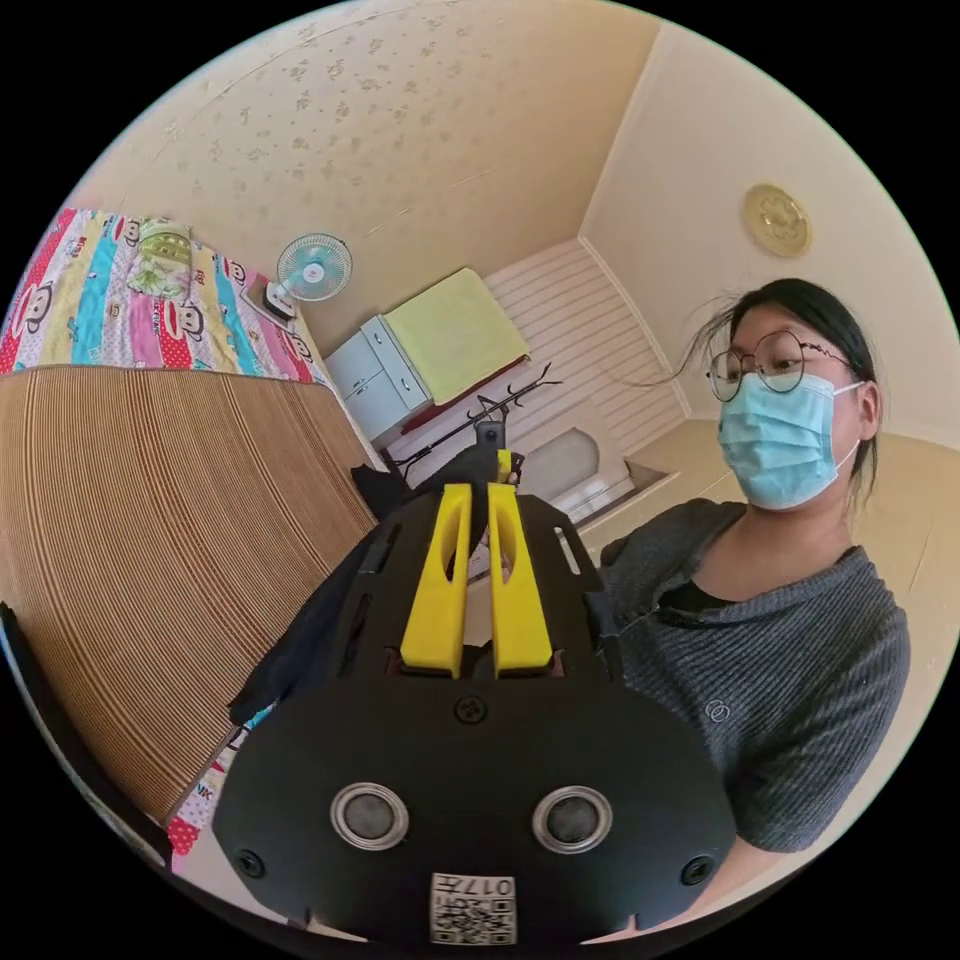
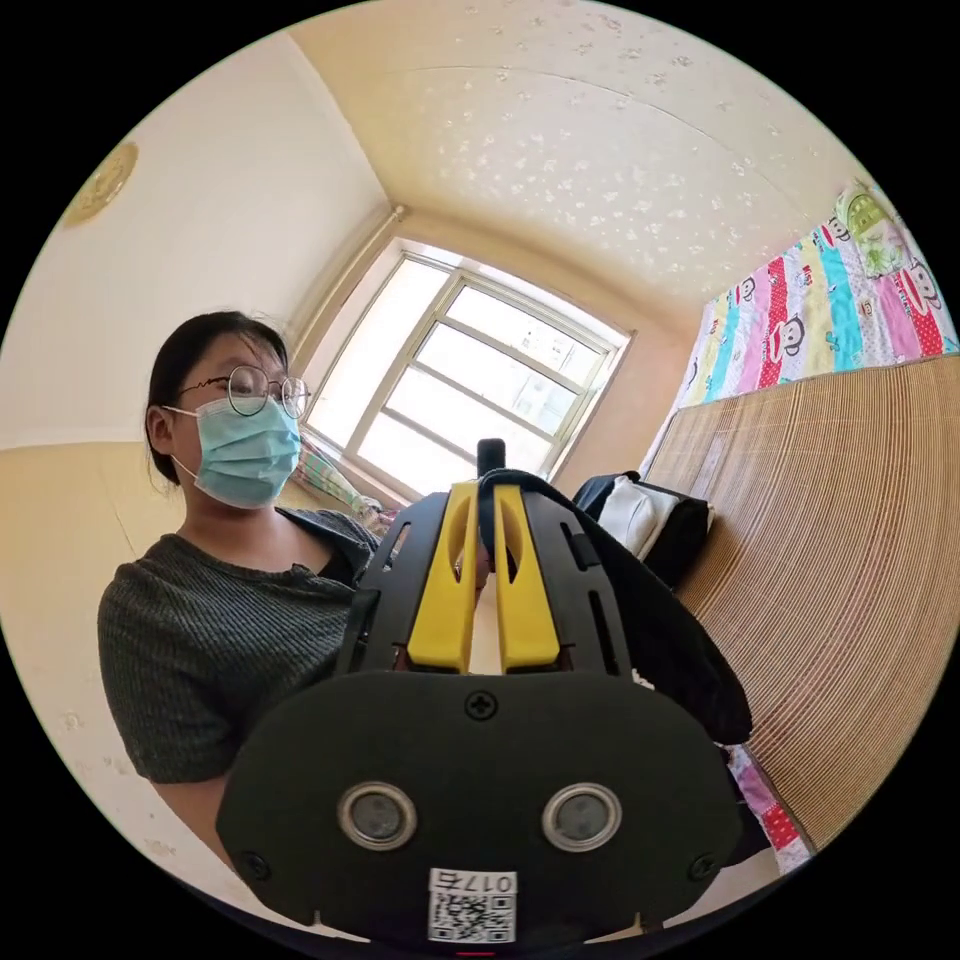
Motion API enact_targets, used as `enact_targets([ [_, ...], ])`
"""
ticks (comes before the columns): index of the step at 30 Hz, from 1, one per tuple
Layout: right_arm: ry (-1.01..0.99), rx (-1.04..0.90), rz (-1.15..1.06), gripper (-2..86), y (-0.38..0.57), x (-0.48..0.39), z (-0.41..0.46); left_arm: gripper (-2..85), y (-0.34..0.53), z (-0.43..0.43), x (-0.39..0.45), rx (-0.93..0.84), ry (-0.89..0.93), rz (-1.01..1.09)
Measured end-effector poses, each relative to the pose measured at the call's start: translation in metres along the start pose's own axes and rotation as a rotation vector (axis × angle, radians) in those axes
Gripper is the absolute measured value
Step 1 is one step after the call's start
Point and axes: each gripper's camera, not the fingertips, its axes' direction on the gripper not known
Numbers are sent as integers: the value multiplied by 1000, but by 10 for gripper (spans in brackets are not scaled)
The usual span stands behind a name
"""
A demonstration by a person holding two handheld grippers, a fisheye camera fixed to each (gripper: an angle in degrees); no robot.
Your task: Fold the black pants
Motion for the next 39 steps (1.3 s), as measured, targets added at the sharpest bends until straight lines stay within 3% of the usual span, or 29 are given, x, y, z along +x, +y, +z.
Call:
enact_targets([
  [5, 224, -35, 110, 27, -35, 51, 12, 36, -58, 15, -56, -42, -220, -72],
  [10, 379, -56, 184, 28, -62, 134, 32, 38, -95, 21, -160, -45, -293, -194],
  [17, 553, -201, 289, 33, 4, 216, 71, 40, -30, 56, -250, -150, -407, -320],
  [23, 599, -394, 684, 50, 164, 298, 92, 101, 127, 104, -310, -285, -507, -716],
  [26, 607, -437, 796, 80, 206, 319, 85, 139, 167, 100, -324, -235, -446, -837],
  [31, 572, -286, 762, 133, 178, 335, 54, 161, 133, 64, -333, -29, -438, -789],
  [35, 532, -215, 692, 177, 136, 374, 43, 171, 91, 68, -378, -63, -470, -756],
  [39, 518, -341, 731, 189, 131, 430, 57, 159, 74, 90, -414, -122, -417, -778],
])
